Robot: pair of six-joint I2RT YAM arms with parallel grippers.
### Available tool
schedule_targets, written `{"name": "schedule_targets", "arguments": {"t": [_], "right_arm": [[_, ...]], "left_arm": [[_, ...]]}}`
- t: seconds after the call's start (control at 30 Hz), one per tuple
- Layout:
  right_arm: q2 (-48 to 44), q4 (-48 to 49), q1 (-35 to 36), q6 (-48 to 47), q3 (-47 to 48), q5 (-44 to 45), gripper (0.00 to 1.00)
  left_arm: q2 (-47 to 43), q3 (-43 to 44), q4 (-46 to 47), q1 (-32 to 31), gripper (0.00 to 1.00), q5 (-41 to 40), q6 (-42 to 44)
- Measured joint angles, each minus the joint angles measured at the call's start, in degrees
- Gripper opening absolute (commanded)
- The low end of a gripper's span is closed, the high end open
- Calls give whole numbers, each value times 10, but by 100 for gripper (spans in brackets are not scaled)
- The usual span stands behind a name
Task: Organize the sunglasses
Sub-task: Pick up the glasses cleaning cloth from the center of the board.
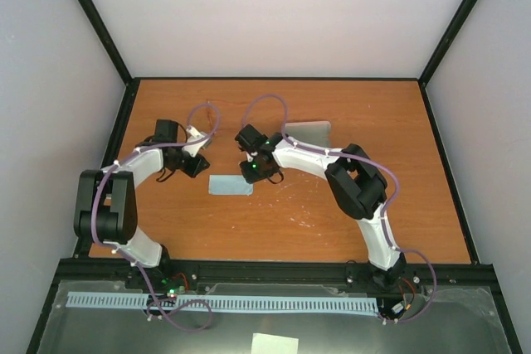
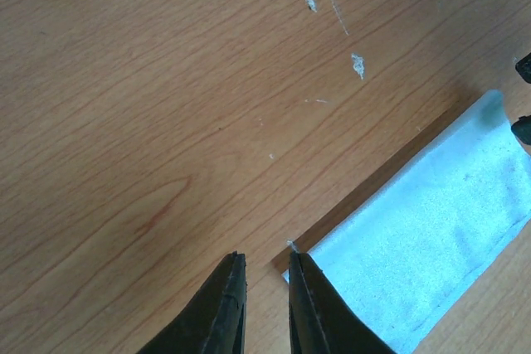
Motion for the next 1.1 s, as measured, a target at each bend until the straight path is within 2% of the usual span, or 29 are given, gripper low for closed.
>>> {"name": "schedule_targets", "arguments": {"t": [0.5,0.77,0.93,1.1], "right_arm": [[29,-14,-3,1,22,-6,31],[37,-16,-3,2,31,-9,20],[39,-16,-3,6,31,-13,4],[40,-16,-3,11,31,-16,3]], "left_arm": [[6,5,-2,6,18,11,1],[7,5,-2,6,18,11,4],[11,4,-2,6,18,8,9],[11,-3,-2,6,19,8,16]]}}
